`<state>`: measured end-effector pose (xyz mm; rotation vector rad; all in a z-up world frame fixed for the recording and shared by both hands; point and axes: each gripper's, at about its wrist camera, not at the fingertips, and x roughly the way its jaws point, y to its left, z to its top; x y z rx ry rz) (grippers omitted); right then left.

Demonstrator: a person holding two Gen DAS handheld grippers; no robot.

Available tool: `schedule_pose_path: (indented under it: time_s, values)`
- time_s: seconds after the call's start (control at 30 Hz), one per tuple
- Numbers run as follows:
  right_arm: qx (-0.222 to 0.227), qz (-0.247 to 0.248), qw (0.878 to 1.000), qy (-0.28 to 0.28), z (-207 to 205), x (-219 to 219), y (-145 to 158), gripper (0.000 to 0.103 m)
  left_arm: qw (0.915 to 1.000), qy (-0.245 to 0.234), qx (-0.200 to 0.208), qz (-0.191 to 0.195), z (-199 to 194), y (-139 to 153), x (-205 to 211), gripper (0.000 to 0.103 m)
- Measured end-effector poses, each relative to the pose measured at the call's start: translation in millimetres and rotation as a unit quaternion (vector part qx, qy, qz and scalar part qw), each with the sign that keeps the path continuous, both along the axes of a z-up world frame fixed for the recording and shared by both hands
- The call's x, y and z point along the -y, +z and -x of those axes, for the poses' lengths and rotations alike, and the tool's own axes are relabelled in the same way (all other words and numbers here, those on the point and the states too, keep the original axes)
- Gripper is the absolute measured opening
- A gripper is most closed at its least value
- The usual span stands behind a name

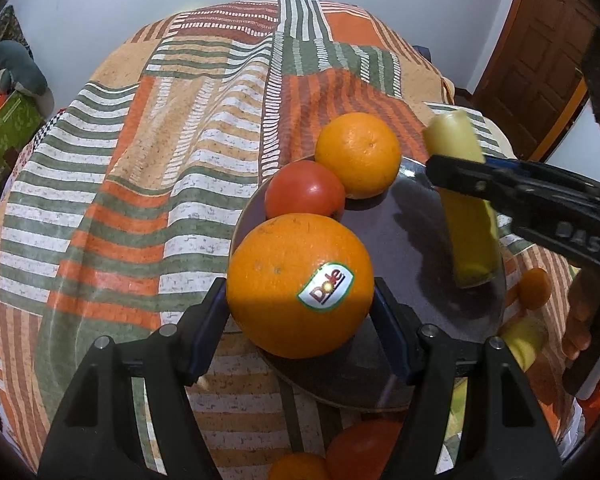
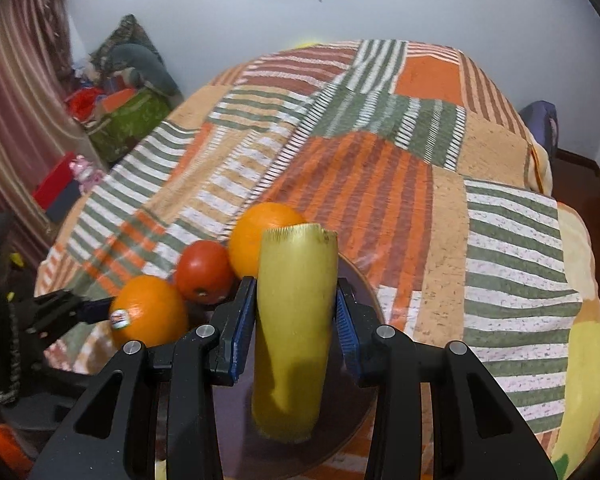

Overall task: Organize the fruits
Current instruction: 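Lower the squash onto the plate and open the right tool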

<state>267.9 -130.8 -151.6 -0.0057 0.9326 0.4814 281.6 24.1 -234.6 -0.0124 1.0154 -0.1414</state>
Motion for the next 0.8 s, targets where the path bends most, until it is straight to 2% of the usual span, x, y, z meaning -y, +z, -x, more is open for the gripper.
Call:
schedule_pose_path:
  time_s: [0.43, 0.7, 0.8]
  values:
    - [-0.026, 0.023, 0.999, -0.01, -7, 3, -14, 0.038, 0.9999, -0.007, 0.007, -0.011, 2, 2, 5, 0.069]
    - [-0.01, 0.023, 1.0, 0.003, 9, 9, 5, 0.039, 0.9995, -0.008, 0.027, -0.015, 14, 19, 5, 0.07]
    - [0.002, 0.026, 1.0, 0.012, 21, 10, 15, 0.045, 0.9991, -0.005, 0.039, -0.016, 22, 31, 2, 0.074]
